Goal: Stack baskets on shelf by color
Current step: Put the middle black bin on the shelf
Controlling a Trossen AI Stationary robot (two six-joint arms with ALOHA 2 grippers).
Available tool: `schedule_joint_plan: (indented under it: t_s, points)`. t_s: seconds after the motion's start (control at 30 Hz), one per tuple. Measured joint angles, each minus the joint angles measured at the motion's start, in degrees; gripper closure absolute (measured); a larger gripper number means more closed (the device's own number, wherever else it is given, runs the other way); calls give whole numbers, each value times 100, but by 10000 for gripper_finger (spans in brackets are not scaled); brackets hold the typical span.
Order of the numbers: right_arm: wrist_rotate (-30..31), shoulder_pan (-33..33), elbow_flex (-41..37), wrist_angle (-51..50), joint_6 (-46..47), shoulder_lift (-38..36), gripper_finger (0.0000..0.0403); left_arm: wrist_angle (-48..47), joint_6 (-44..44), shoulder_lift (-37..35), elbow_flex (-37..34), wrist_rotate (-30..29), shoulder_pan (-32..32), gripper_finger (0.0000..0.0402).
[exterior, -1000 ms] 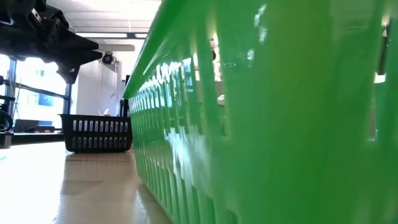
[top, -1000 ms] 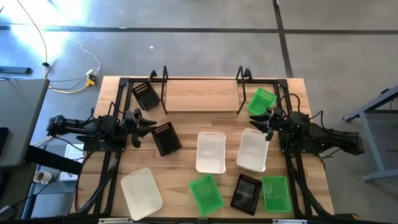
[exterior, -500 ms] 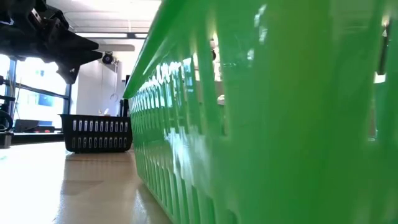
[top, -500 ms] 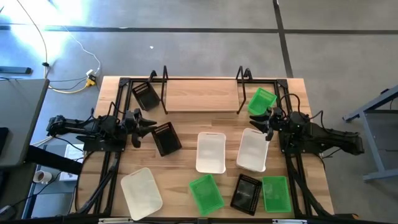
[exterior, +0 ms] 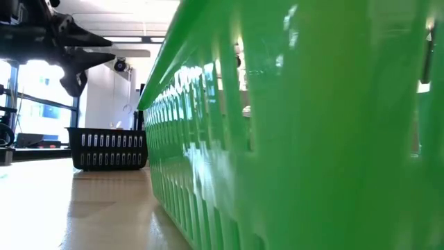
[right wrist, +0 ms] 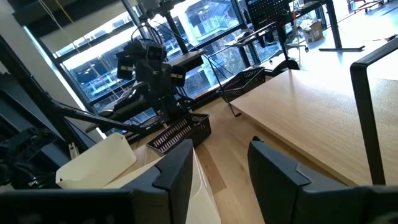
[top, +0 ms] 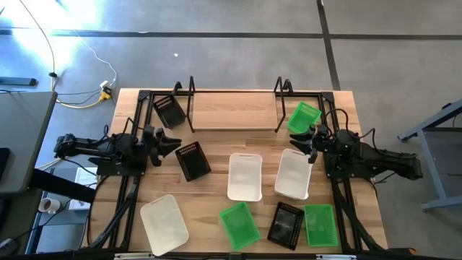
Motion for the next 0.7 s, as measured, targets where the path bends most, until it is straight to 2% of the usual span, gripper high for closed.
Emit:
schedule_joint_plan:
  t_s: [0.17,0.43,0.7]
  points:
    - [0,-1,0,1,-2,-2,263,179,-903,-1,0,7,1,293]
    - [1,0,0,1,10,-1,263,142,-1072,-4,0,59,-1,289]
    - [0,0,0,31,281,0,263,-78,-1111,1,0,-159,8,235]
